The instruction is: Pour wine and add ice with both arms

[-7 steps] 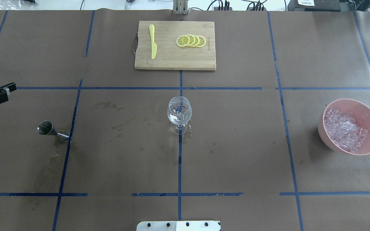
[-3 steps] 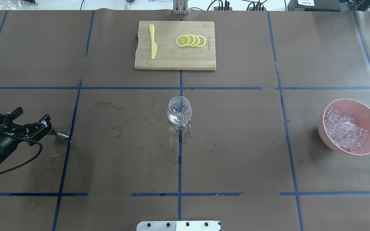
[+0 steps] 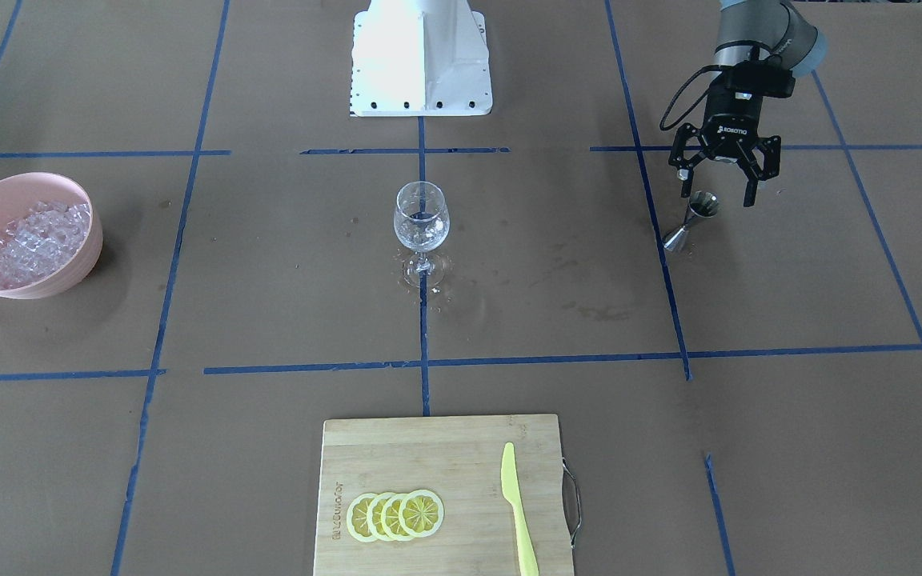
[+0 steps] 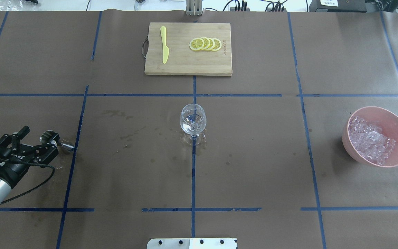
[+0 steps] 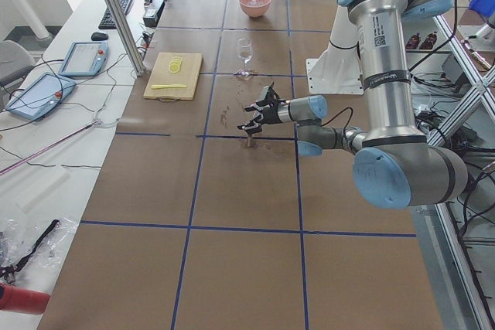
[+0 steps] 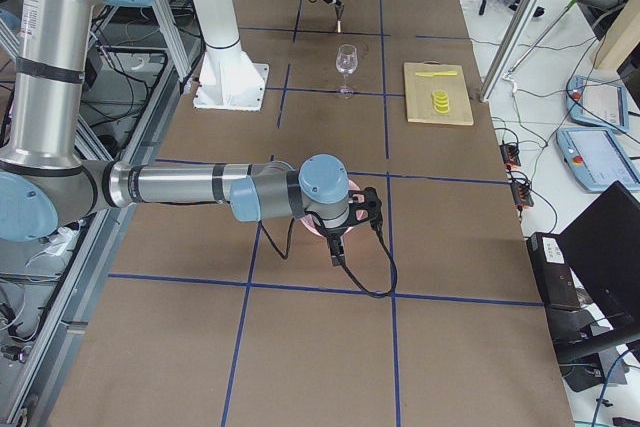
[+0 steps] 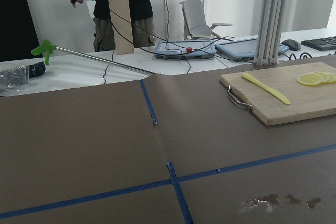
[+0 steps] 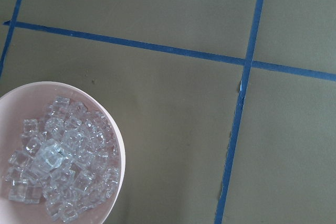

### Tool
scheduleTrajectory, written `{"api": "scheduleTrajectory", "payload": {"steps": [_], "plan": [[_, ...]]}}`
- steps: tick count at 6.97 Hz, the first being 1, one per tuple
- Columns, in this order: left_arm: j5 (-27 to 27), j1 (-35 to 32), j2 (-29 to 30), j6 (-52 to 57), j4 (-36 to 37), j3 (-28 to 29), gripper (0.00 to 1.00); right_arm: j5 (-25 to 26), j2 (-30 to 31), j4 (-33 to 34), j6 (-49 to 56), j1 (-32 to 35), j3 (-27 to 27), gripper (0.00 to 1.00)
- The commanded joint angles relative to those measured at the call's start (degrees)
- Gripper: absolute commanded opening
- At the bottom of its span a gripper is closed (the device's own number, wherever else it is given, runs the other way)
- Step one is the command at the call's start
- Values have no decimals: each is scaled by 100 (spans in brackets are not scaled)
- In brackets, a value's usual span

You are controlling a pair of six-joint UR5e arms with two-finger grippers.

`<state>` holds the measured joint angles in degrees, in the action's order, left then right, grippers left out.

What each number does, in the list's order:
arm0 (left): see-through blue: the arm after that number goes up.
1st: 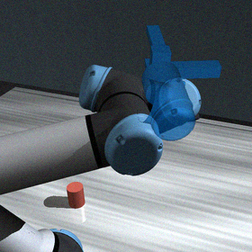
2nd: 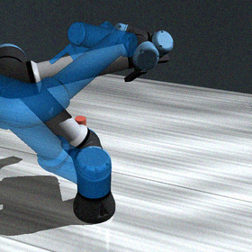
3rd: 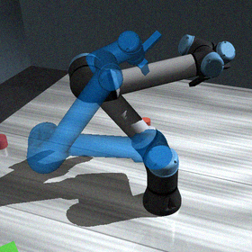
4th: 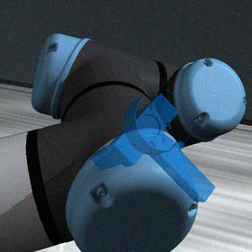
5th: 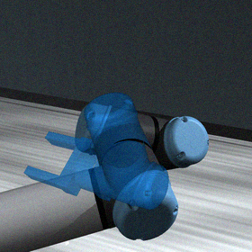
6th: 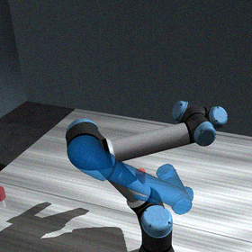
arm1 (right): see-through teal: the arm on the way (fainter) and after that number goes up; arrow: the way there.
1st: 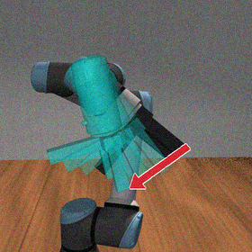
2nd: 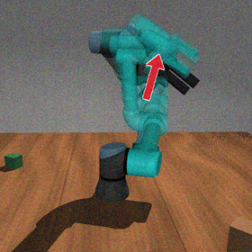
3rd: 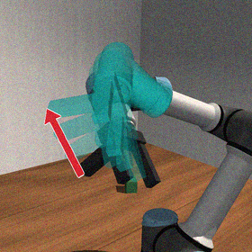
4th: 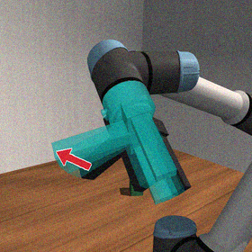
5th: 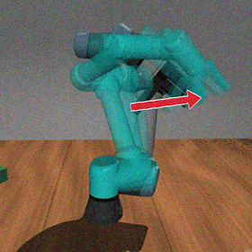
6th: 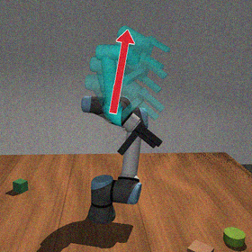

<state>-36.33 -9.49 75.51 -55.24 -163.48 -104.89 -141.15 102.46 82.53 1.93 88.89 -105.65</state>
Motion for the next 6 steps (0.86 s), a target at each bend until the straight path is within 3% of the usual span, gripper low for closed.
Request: {"api": "scheduleTrajectory", "payload": {"steps": [1,6], "plan": [[284,210,296,-135,-8,387,100,0,11,0,0,23,1,100],[276,246,727,-409,-70,1223,97,0,11,0,0,23,10,100]]}}
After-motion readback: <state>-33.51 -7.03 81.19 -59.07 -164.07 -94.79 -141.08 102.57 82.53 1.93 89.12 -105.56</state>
